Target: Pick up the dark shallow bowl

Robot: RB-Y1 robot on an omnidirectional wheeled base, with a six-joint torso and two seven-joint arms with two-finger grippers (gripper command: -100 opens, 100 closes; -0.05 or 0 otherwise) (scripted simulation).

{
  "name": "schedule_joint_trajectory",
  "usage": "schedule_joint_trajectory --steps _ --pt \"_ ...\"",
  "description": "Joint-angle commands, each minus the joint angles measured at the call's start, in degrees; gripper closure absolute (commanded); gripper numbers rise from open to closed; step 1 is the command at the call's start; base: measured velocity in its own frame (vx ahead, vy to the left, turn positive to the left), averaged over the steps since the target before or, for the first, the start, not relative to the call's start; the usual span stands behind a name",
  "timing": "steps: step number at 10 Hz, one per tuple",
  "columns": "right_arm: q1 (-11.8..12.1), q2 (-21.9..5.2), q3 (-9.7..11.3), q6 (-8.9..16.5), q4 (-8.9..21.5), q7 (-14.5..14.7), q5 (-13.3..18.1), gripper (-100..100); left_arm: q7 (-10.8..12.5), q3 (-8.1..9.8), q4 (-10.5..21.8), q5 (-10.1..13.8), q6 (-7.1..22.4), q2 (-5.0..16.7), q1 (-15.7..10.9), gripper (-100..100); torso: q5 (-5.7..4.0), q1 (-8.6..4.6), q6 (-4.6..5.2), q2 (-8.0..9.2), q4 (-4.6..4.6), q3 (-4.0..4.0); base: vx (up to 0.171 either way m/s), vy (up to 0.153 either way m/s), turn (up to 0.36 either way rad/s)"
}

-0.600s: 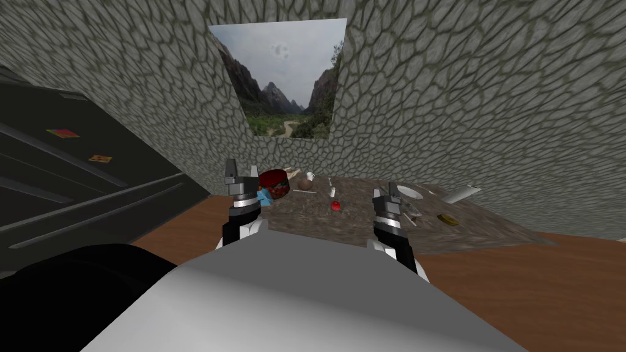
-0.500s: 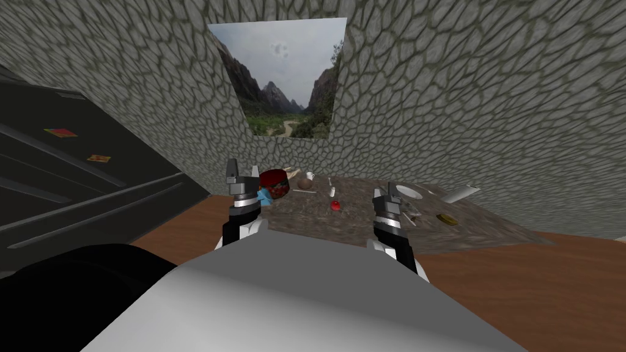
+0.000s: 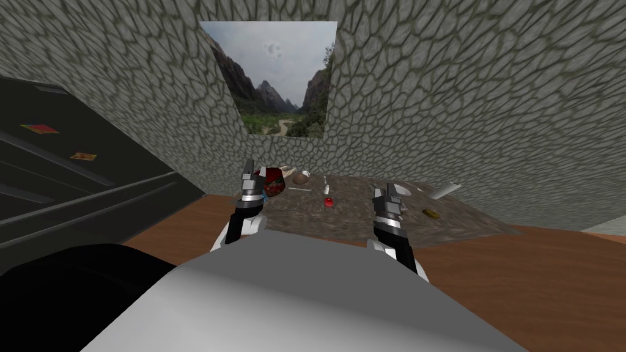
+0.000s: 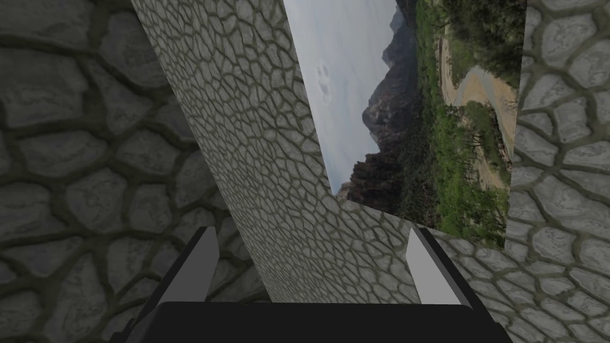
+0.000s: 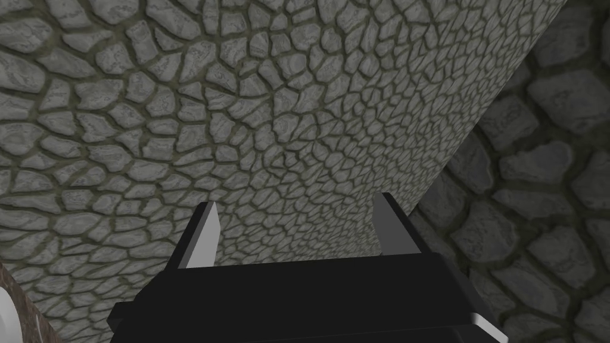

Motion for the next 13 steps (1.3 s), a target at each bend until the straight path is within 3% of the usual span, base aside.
schedule_joint_trajectory --steps 1,2,3,5,8,10,13 --pt "0.0 0.0 0.0 0.0 0.0 0.0 0.0 0 -0.6 0.57 2.7 -0.9 2.3 2.0 -1.9 -100 0.0 0.0 0.0 0.0 0.0 0.0 -0.043 -0.148 -0.049" --pt "0.0 0.0 0.0 0.0 0.0 0.0 0.0 0 -0.9 1.12 4.1 -1.4 4.1 3.1 -3.4 -100 -0.01 -0.01 0.0 -0.01 0.0 0.0 -0.044 -0.16 -0.055" --pt "0.0 0.0 0.0 0.0 0.0 0.0 0.0 0 -0.9 1.12 4.4 -1.4 4.1 3.1 -3.4 -100 -0.02 -0.05 0.0 -0.01 0.0 0.0 -0.02 -0.125 -0.019" --pt "0.0 0.0 0.0 0.0 0.0 0.0 0.0 0 -1.4 2.36 8.2 -2.6 7.9 5.3 -6.7 -100 0.02 0.11 -0.01 -0.09 -0.02 -0.05 -0.027 -0.132 -0.058" --pt "0.0 0.0 0.0 0.0 0.0 0.0 0.0 0 -1.6 3.04 10.2 -3.2 10.5 6.3 -8.5 -100 0.01 0.07 -0.01 -0.08 -0.01 -0.04 -0.017 -0.115 -0.026" --pt "0.0 0.0 0.0 0.0 0.0 0.0 0.0 0 -1.7 4.53 14.1 -4.5 14.5 8.1 -12.3 -100 0.03 0.15 -0.01 -0.11 -0.02 -0.06 -0.02 -0.136 -0.056" --pt "0.0 0.0 0.0 0.0 0.0 0.0 0.0 0 -1.7 5.33 17.0 -5.2 17.9 8.9 -14.4 -100 0.01 0.11 -0.02 -0.09 -0.02 -0.05 -0.014 -0.111 -0.024"
